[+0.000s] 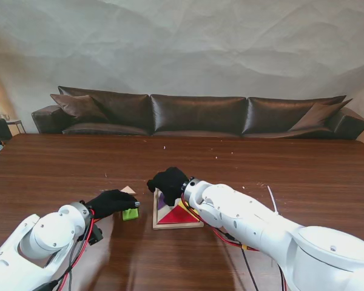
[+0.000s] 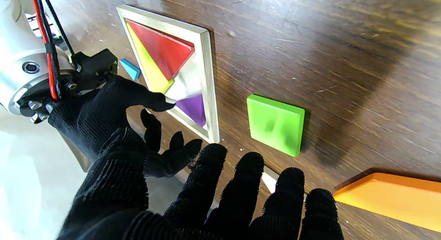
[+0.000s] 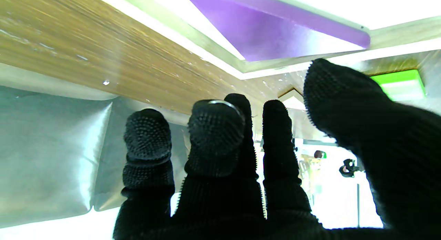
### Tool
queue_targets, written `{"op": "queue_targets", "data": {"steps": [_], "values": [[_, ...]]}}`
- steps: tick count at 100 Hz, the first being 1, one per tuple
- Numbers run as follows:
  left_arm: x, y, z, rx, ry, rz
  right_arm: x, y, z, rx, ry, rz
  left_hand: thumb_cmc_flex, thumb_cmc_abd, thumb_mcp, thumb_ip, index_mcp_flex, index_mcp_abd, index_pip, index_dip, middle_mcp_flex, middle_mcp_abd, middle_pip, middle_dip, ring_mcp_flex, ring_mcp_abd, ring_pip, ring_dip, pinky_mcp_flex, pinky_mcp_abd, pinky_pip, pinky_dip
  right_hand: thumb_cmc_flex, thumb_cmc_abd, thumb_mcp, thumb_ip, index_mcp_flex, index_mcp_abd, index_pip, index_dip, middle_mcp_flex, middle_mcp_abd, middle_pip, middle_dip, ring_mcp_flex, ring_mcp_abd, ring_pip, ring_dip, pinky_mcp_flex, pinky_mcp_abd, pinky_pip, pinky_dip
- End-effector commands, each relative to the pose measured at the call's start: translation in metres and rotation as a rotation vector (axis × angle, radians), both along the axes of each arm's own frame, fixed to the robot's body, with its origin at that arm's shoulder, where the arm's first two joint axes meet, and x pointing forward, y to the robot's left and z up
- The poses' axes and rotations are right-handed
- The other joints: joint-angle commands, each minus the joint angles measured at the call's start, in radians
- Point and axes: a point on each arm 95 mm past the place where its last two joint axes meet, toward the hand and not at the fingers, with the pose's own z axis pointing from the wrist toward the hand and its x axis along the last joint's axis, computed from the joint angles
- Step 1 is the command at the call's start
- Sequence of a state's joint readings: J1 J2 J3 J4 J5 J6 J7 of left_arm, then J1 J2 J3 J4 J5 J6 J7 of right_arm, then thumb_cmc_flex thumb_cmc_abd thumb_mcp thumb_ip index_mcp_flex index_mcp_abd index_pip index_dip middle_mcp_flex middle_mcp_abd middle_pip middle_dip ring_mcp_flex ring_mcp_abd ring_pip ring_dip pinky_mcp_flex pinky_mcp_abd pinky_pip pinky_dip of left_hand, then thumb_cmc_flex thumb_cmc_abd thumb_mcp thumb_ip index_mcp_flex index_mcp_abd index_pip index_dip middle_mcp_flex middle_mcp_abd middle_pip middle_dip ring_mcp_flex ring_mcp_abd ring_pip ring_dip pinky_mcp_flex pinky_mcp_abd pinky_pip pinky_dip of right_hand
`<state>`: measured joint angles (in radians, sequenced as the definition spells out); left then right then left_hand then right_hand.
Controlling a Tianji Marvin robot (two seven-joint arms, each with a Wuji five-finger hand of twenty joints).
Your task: Assemble the tangram pieces into a square
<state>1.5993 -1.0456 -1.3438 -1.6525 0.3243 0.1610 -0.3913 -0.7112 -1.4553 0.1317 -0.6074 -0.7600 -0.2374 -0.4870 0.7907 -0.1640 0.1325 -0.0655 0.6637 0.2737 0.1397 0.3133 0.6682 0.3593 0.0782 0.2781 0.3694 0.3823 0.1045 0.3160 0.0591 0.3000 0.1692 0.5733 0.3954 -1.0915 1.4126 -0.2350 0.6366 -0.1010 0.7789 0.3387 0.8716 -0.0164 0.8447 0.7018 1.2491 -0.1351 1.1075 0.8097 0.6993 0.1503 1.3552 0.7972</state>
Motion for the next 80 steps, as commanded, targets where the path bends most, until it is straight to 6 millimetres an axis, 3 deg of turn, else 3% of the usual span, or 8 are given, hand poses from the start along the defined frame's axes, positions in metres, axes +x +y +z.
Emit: {"op": "queue_targets", "data": {"steps": [1,45,80], "values": [[-0.001,-0.003,-0.002,-0.007,0.02,-0.014,-0.001,-0.001,-0.002,-0.014,0.016,-0.001,0.024,0.027,-0.013,0.029,0.023,0.007,0.004,0.004,0.024,0.011,0.005,0.006,0.016,0.015,0.009,0.011,0.003,0.011,0.01,0.01,-0.026,0.006,-0.001,0.021,-0.031,0.002,0.013,-0.023,-0.041,0.028,-0.012,-0.016,-0.02,0.007,-0.003,-0.003,0.15,-0.013,-0.006,-0.015],[0.0,-0.011,-0.001,-0.007,0.024,-0.039,-0.005,-0.022,0.01,0.035,0.085,-0.1,0.027,0.028,-0.012,0.029,0.023,0.007,0.003,0.004,0.022,0.01,0.004,0.005,0.016,0.016,0.009,0.011,0.001,0.011,0.01,0.01,-0.068,0.046,-0.017,0.018,-0.006,0.003,0.021,-0.026,-0.041,0.037,-0.045,-0.054,-0.036,0.037,-0.054,-0.021,0.119,0.016,-0.025,-0.022],[0.0,-0.022,0.004,-0.013,0.006,-0.08,-0.021,-0.042,0.015,0.093,0.164,-0.171,0.028,0.03,-0.014,0.029,0.025,0.006,0.004,0.004,0.024,0.006,0.005,0.005,0.016,0.016,0.01,0.011,0.004,0.01,0.011,0.011,-0.086,0.211,-0.057,0.038,0.067,-0.054,0.016,-0.021,-0.004,0.038,-0.057,-0.064,-0.045,0.066,-0.056,-0.012,0.08,0.041,-0.018,-0.007]]}}
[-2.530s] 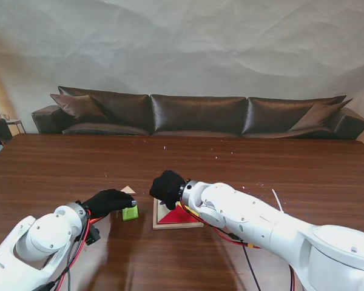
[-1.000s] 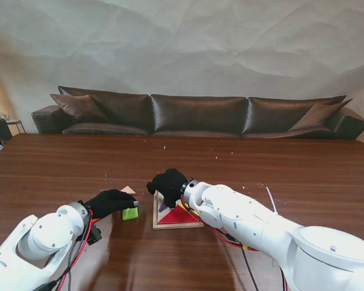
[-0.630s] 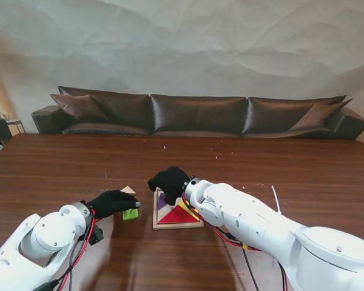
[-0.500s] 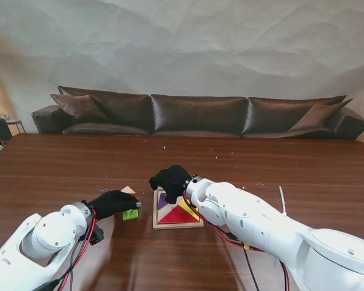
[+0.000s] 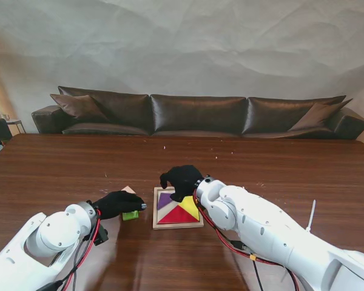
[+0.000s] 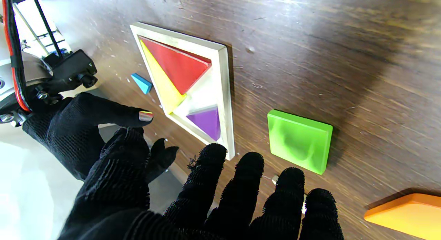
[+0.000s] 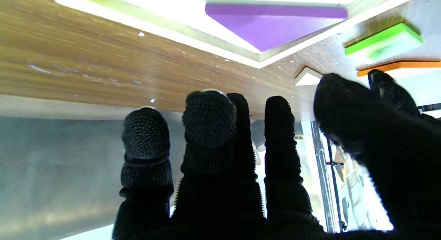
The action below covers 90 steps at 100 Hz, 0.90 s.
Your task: Assemble the tangram pieces into a square
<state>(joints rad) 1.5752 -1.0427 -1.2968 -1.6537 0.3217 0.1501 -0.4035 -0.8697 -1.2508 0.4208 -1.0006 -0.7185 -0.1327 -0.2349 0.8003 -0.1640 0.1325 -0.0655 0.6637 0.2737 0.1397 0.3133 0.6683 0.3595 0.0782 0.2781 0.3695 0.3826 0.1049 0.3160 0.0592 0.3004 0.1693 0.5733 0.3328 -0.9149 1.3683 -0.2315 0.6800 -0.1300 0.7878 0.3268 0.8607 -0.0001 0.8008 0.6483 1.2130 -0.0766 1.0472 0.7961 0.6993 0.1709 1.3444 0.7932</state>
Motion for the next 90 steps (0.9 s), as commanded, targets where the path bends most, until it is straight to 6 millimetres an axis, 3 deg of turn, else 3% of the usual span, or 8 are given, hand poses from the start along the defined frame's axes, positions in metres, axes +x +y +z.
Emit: {"op": "queue_targets", "data": {"steps": [1,9,24,33,41,68,82,90], "values": [[-0.001,-0.005,0.003,-0.01,0.005,-0.023,-0.007,-0.004,-0.009,-0.021,0.022,0.007,0.019,0.03,-0.014,0.029,0.026,0.006,0.005,0.004,0.023,0.006,0.005,0.005,0.015,0.014,0.009,0.011,0.004,0.009,0.011,0.01,-0.024,0.041,-0.014,0.037,0.025,-0.025,0.005,-0.009,0.009,0.022,-0.013,-0.009,-0.009,0.008,0.005,0.002,0.079,0.02,-0.006,-0.003],[-0.001,-0.006,0.003,-0.012,0.004,-0.026,-0.01,-0.007,-0.009,-0.022,0.022,0.01,0.02,0.029,-0.014,0.029,0.029,0.008,0.006,0.004,0.024,0.009,0.005,0.005,0.014,0.015,0.009,0.01,0.004,0.01,0.011,0.011,-0.034,0.096,-0.02,0.048,0.033,-0.033,-0.005,-0.006,0.024,0.016,-0.009,-0.002,-0.003,0.003,0.005,0.002,0.079,0.019,-0.004,-0.002],[-0.001,-0.01,0.003,-0.016,0.004,-0.042,-0.015,-0.011,-0.01,-0.015,0.051,0.001,0.021,0.03,-0.015,0.029,0.027,0.01,0.005,0.004,0.025,0.005,0.005,0.005,0.015,0.014,0.009,0.01,0.005,0.011,0.012,0.011,-0.03,0.13,-0.025,0.063,0.069,-0.068,-0.023,0.003,0.024,0.019,0.002,0.022,-0.012,0.015,0.023,0.015,0.058,0.027,0.002,0.005],[0.0,-0.011,0.003,-0.015,0.005,-0.047,-0.018,-0.012,-0.013,-0.014,0.067,0.013,0.02,0.031,-0.016,0.029,0.029,0.009,0.006,0.004,0.025,0.005,0.005,0.005,0.015,0.014,0.009,0.011,0.005,0.01,0.011,0.01,-0.003,0.129,-0.023,-0.055,0.096,-0.132,0.012,-0.086,0.024,0.009,0.035,0.073,-0.018,0.008,0.061,0.029,0.047,0.027,0.009,0.011],[0.0,-0.011,0.003,-0.015,0.004,-0.045,-0.021,-0.011,-0.016,-0.029,0.072,0.031,0.022,0.029,-0.016,0.029,0.029,0.01,0.006,0.004,0.027,0.008,0.006,0.006,0.016,0.015,0.01,0.011,0.004,0.012,0.011,0.01,-0.005,0.173,-0.017,-0.07,0.1,-0.194,0.048,-0.152,0.012,-0.002,0.055,0.107,-0.024,-0.004,0.077,0.034,0.042,0.019,0.009,0.009],[-0.001,-0.009,0.004,-0.012,-0.001,-0.039,-0.021,-0.008,-0.024,-0.087,0.085,0.048,0.022,0.031,-0.017,0.029,0.029,0.008,0.005,0.004,0.027,0.009,0.005,0.006,0.016,0.015,0.009,0.011,0.004,0.011,0.011,0.01,-0.007,0.305,-0.031,-0.054,0.093,-0.225,0.059,-0.197,-0.087,0.015,0.058,0.131,-0.081,-0.012,0.093,0.04,0.002,-0.005,0.013,0.011],[-0.002,-0.009,0.004,-0.01,0.004,-0.039,-0.017,-0.008,-0.026,-0.115,0.076,0.037,0.022,0.031,-0.017,0.029,0.03,0.009,0.006,0.004,0.027,0.006,0.006,0.006,0.017,0.014,0.01,0.011,0.004,0.01,0.011,0.01,-0.035,0.375,-0.043,0.0,0.045,-0.19,-0.006,-0.193,-0.127,0.019,0.074,0.134,-0.1,-0.021,0.105,0.036,-0.002,-0.017,0.021,0.006],[-0.002,-0.009,0.004,-0.01,0.005,-0.038,-0.015,-0.008,-0.028,-0.129,0.075,0.031,0.023,0.031,-0.017,0.029,0.029,0.008,0.006,0.004,0.028,0.007,0.006,0.006,0.017,0.015,0.01,0.011,0.004,0.01,0.011,0.01,-0.038,0.388,-0.047,0.008,0.038,-0.172,-0.014,-0.189,-0.138,0.024,0.077,0.133,-0.104,-0.024,0.108,0.036,-0.002,-0.021,0.024,0.006]]}}
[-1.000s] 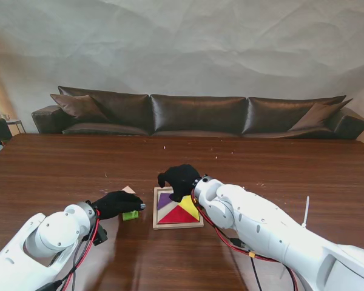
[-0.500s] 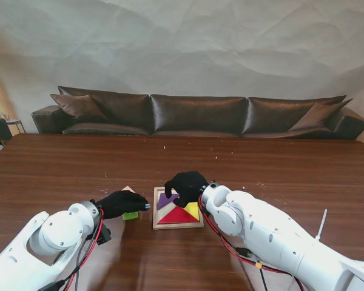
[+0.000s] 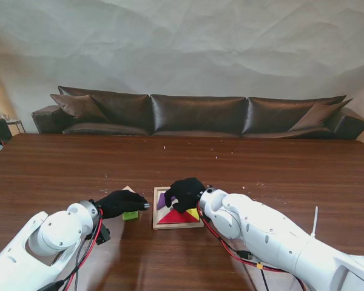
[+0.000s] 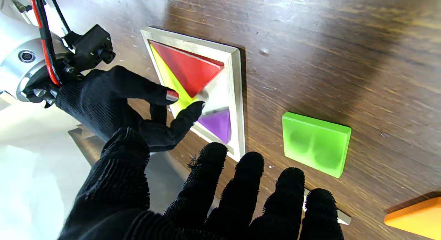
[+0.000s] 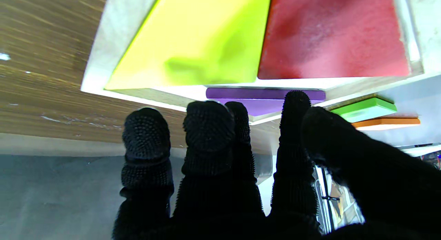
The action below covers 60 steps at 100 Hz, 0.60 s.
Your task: Assemble the tangram pieces into a square
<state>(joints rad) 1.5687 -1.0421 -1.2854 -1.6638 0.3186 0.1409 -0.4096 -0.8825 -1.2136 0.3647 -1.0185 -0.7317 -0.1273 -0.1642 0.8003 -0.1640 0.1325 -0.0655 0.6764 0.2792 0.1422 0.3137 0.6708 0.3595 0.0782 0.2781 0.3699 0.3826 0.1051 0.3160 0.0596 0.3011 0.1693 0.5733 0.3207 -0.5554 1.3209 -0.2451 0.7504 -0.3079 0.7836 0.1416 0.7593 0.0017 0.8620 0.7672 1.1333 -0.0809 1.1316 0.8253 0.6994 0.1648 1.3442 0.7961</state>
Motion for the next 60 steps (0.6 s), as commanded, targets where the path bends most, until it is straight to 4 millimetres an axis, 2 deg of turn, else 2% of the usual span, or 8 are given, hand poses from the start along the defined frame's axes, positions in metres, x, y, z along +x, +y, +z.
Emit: {"op": "queue_targets", "data": {"steps": [1,20,27,33,47,60], "values": [[-0.0018,-0.0022,0.0003,-0.002,0.014,-0.013,0.0018,0.0015,-0.0017,-0.02,0.008,-0.002,0.023,0.031,-0.017,0.029,0.016,0.003,0.003,0.004,0.025,0.006,0.006,0.006,0.018,0.016,0.01,0.011,0.003,0.01,0.011,0.01,-0.028,0.033,-0.001,0.025,-0.035,0.006,-0.012,-0.004,-0.041,0.023,0.017,0.015,-0.027,-0.02,0.025,0.007,-0.003,-0.017,0.025,0.003],[-0.0018,-0.0022,0.0,-0.002,0.017,-0.013,0.0055,0.0014,-0.0065,-0.05,0.001,-0.004,0.023,0.032,-0.018,0.029,0.017,0.003,0.004,0.004,0.026,0.005,0.006,0.006,0.019,0.014,0.01,0.011,0.004,0.009,0.011,0.01,-0.04,0.07,-0.009,0.059,-0.06,0.03,-0.026,-0.002,-0.084,0.031,0.03,0.015,-0.049,-0.024,0.033,0.004,-0.016,-0.022,0.024,-0.004],[-0.0018,-0.0022,-0.0001,-0.002,0.019,-0.013,0.0063,0.0018,-0.0083,-0.061,0.001,-0.007,0.023,0.031,-0.019,0.029,0.018,0.003,0.004,0.004,0.027,0.011,0.006,0.006,0.019,0.015,0.011,0.011,0.004,0.01,0.011,0.01,-0.057,0.112,-0.021,0.12,-0.087,0.065,-0.054,0.03,-0.108,0.036,0.044,0.015,-0.06,-0.03,0.042,0.001,-0.02,-0.027,0.027,-0.009],[-0.0018,-0.0022,-0.0002,-0.002,0.019,-0.012,0.0069,0.0023,-0.009,-0.07,-0.001,-0.008,0.024,0.032,-0.018,0.029,0.015,0.004,0.003,0.004,0.026,0.008,0.006,0.006,0.018,0.014,0.01,0.011,0.003,0.009,0.011,0.01,-0.069,0.131,-0.027,0.153,-0.111,0.092,-0.069,0.061,-0.117,0.038,0.046,0.012,-0.061,-0.032,0.042,-0.002,-0.018,-0.03,0.029,-0.012],[-0.0018,-0.0022,-0.0005,-0.002,0.02,-0.011,0.0085,0.0029,-0.0096,-0.078,0.003,-0.014,0.025,0.032,-0.019,0.029,0.016,0.005,0.003,0.004,0.027,0.011,0.006,0.006,0.018,0.016,0.01,0.011,0.003,0.01,0.011,0.01,-0.072,0.13,-0.027,0.156,-0.171,0.143,-0.084,0.076,-0.123,0.038,0.053,0.013,-0.061,-0.039,0.045,-0.003,-0.017,-0.037,0.031,-0.013],[-0.0018,-0.0023,-0.0007,-0.003,0.023,-0.012,0.0104,0.0026,-0.0098,-0.082,0.009,-0.021,0.025,0.032,-0.02,0.029,0.017,0.004,0.003,0.004,0.028,0.008,0.006,0.006,0.019,0.016,0.011,0.011,0.004,0.01,0.011,0.01,-0.073,0.124,-0.025,0.157,-0.186,0.164,-0.079,0.089,-0.121,0.038,0.056,0.012,-0.057,-0.041,0.046,-0.004,-0.015,-0.038,0.032,-0.014]]}}
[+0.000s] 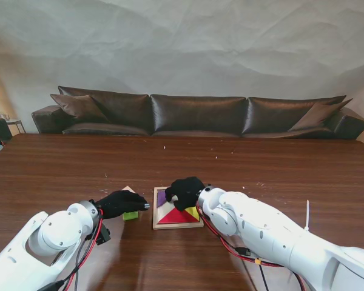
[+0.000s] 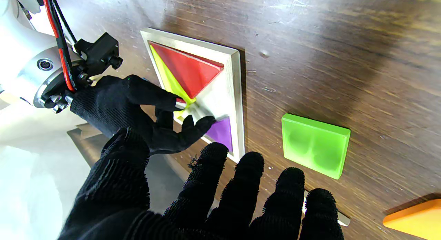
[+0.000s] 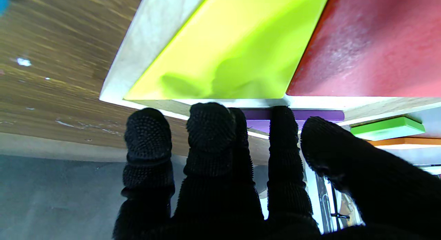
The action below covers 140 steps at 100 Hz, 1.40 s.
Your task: Assemble the tangram pieces into a square
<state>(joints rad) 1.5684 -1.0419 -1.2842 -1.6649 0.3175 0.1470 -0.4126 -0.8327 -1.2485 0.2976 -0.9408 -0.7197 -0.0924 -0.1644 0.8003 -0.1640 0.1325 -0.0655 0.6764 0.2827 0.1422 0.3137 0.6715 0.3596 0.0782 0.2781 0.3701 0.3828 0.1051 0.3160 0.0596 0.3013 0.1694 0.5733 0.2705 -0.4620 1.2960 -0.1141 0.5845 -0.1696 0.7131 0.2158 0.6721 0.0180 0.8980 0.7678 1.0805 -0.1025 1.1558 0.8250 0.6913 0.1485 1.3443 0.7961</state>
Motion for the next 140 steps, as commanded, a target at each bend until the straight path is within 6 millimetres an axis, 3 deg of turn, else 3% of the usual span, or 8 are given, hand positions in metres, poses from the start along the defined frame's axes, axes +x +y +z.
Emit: {"op": "queue_targets", "data": {"steps": [1,59,103,140], "values": [[-0.002,-0.002,0.0,-0.004,0.017,-0.013,0.0,0.001,-0.003,-0.014,0.017,-0.002,0.025,0.032,-0.02,0.03,0.016,0.001,0.003,0.004,0.026,0.009,0.006,0.006,0.019,0.015,0.011,0.011,0.004,0.009,0.011,0.01,-0.023,0.03,0.001,0.026,-0.021,0.025,-0.008,0.016,-0.033,0.021,0.02,0.012,-0.004,-0.019,0.022,-0.003,-0.008,-0.021,0.032,-0.015],[-0.001,-0.003,-0.002,-0.004,0.024,-0.015,-0.001,-0.001,-0.003,-0.024,0.037,-0.017,0.027,0.032,-0.021,0.03,0.017,0.001,0.003,0.004,0.027,0.01,0.006,0.006,0.019,0.015,0.01,0.011,0.004,0.009,0.011,0.01,-0.03,0.002,0.009,0.03,-0.079,0.073,-0.009,0.037,-0.01,0.015,0.02,0.006,0.011,-0.017,0.026,-0.004,-0.005,-0.017,0.036,-0.016],[-0.001,-0.002,-0.002,-0.002,0.024,-0.02,-0.008,-0.008,0.012,0.035,0.019,-0.036,0.028,0.033,-0.022,0.03,0.017,0.001,0.003,0.004,0.028,0.008,0.006,0.006,0.019,0.015,0.01,0.012,0.004,0.008,0.011,0.01,-0.048,-0.092,0.021,0.02,0.045,0.035,0.026,0.057,0.045,0.008,0.016,0.002,0.027,-0.008,0.023,-0.005,0.0,-0.002,0.037,-0.017],[0.0,-0.003,-0.003,-0.001,0.026,-0.022,-0.036,-0.022,0.041,0.19,0.023,-0.146,0.031,0.034,-0.023,0.03,0.017,0.002,0.003,0.004,0.027,0.01,0.006,0.006,0.018,0.016,0.01,0.011,0.003,0.009,0.011,0.011,-0.087,-0.142,-0.064,0.002,0.096,0.051,0.057,0.178,0.085,0.015,-0.104,-0.084,0.007,0.076,-0.116,-0.052,-0.013,0.029,0.019,-0.009]]}}
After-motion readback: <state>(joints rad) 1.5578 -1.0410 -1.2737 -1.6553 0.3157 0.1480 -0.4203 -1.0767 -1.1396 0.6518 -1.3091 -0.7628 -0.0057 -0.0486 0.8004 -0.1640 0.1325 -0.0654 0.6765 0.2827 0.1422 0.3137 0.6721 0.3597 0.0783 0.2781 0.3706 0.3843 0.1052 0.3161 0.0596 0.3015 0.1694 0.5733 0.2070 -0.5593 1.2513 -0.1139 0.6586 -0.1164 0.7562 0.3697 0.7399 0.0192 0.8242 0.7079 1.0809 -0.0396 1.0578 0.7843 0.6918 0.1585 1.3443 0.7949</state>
